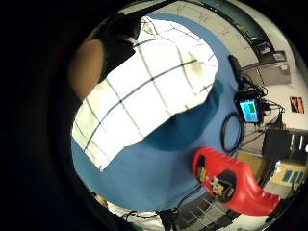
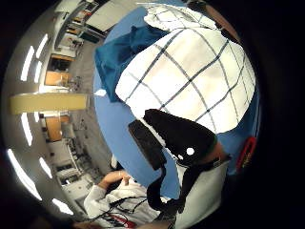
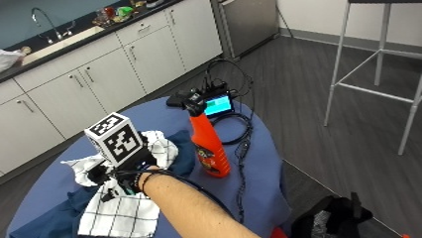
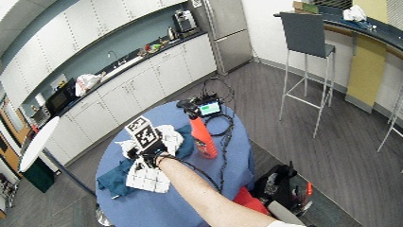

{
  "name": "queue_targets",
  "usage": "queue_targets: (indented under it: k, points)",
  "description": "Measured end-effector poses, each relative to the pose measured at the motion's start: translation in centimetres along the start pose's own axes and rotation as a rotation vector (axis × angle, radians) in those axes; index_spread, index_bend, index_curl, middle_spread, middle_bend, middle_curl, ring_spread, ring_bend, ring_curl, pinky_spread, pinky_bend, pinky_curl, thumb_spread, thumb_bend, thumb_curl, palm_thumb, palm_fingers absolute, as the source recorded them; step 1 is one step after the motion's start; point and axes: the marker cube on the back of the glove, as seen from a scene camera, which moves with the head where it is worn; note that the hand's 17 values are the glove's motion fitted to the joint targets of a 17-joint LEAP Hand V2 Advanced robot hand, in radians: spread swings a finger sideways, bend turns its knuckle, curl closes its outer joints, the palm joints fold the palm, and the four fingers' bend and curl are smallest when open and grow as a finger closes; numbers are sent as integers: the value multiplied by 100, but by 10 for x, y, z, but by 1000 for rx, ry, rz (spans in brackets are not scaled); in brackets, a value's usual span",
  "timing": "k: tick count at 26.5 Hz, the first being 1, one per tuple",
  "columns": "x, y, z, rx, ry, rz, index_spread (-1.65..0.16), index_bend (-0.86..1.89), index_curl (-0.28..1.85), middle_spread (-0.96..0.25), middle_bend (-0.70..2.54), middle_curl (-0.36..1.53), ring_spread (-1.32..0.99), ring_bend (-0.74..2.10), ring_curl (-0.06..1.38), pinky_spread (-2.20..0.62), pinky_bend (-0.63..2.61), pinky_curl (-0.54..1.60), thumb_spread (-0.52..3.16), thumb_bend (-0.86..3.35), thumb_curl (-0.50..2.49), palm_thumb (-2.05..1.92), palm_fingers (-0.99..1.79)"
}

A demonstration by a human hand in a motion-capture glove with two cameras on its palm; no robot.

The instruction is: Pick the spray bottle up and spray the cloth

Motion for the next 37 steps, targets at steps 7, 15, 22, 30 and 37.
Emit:
queue_targets:
  k: [7,15,22,30,37]
  points:
    - [-1,16,30,-57,-47,-5,-38,13,17,-3,37,26,4,26,21,19,54,23,105,7,15,34,48]
    - [9,128,45,147,-380,-115,-38,11,18,-2,33,28,5,27,23,19,58,26,109,3,18,36,45]
    - [68,227,25,600,-696,-142,-38,12,18,-2,33,30,5,31,25,18,60,27,110,2,21,42,52]
    - [170,243,67,754,-1006,319,-36,16,21,-4,38,34,2,37,28,15,51,25,110,3,24,53,72]
    - [180,203,132,618,-1218,368,-34,12,23,-5,36,35,0,38,31,14,50,26,107,2,27,60,74]
